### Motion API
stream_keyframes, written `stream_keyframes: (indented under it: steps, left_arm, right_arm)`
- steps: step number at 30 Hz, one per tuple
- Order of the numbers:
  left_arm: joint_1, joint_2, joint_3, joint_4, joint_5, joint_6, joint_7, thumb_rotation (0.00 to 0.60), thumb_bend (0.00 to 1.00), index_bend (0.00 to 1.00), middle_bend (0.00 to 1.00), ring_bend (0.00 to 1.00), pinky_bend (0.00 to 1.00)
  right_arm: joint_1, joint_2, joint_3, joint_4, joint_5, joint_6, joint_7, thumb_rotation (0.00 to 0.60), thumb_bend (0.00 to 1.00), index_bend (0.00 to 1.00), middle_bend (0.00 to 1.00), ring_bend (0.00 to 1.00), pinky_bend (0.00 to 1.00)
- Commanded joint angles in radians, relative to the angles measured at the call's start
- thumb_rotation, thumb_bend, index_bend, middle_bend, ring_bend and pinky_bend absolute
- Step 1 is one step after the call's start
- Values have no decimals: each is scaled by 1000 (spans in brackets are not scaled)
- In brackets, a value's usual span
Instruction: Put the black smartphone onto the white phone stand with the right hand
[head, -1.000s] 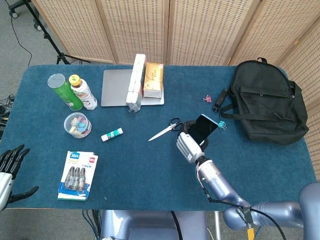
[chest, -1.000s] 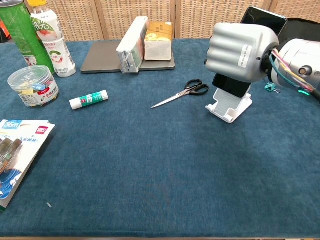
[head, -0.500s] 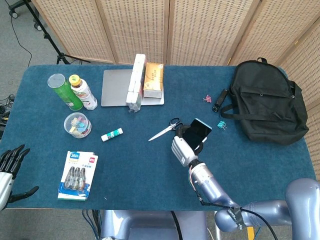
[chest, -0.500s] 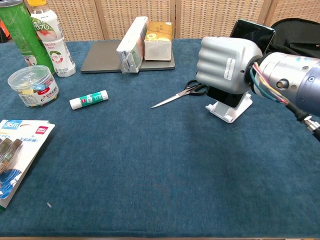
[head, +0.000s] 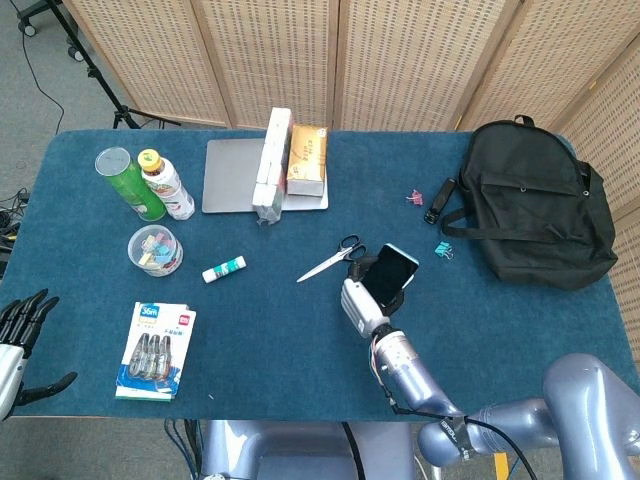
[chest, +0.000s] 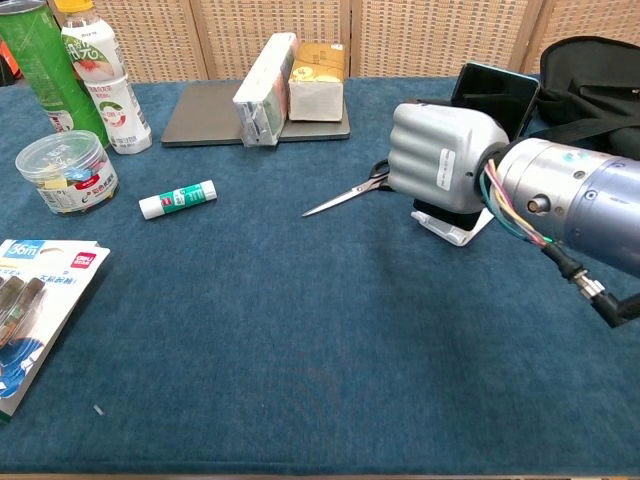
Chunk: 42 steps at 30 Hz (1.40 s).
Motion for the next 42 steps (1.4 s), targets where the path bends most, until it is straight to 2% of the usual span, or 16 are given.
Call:
stream_keyframes:
  steps: [1, 16, 18, 19, 21, 23, 24, 27, 35, 38, 42]
  left_arm:
    - [-1, 1, 0, -1, 0, -2, -1, 600, 0, 0, 0, 0, 0]
    - [1, 7, -1, 0, -3, 1, -19, 600, 0, 0, 0, 0, 0]
    - [0, 7, -1, 0, -5, 0, -18, 600, 0, 0, 0, 0, 0]
    - [0, 7, -1, 0, -5, 0, -18, 600, 0, 0, 0, 0, 0]
    - [0, 7, -1, -1, -4, 0, -17, 600, 0, 0, 0, 0, 0]
    - [0, 6, -1, -1, -4, 0, -15, 600, 0, 0, 0, 0, 0]
    - [0, 6, -1, -1, -5, -1, -14, 600, 0, 0, 0, 0, 0]
    - [0, 6, -1, -2, -4, -1, -13, 600, 0, 0, 0, 0, 0]
    - [0, 7, 0, -2, -3, -2, -14, 600, 0, 0, 0, 0, 0]
    - [-1, 7, 1, -2, -3, -4, -14, 600, 0, 0, 0, 0, 0]
    - [-1, 9, 0, -1, -4, -3, -17, 600, 0, 0, 0, 0, 0]
  right_arm:
    - [5, -10, -11, 10, 4, -4, 4, 600, 311, 582, 492, 457, 410]
    - [32, -55, -41, 67, 18, 13, 12, 600, 311, 567, 446, 457, 410]
    - [34, -54, -46, 66, 23, 15, 13, 600, 309, 502, 393, 445, 410]
    - [34, -53, -47, 65, 25, 16, 13, 600, 293, 440, 335, 413, 410]
    - [36, -52, -52, 61, 27, 23, 9, 600, 227, 327, 203, 306, 399]
    - [35, -53, -57, 54, 29, 41, 2, 600, 89, 208, 62, 158, 344]
    - [35, -54, -59, 51, 26, 47, 2, 600, 35, 174, 25, 99, 312]
    - [34, -57, -62, 46, 22, 64, 4, 600, 2, 132, 0, 8, 260]
    - [29, -54, -77, 35, -1, 94, 14, 600, 2, 48, 0, 0, 169]
    - [19, -44, -80, -3, -12, 143, 3, 600, 2, 16, 0, 0, 118]
    - [-5, 4, -81, -122, -58, 239, 14, 600, 0, 5, 0, 0, 65]
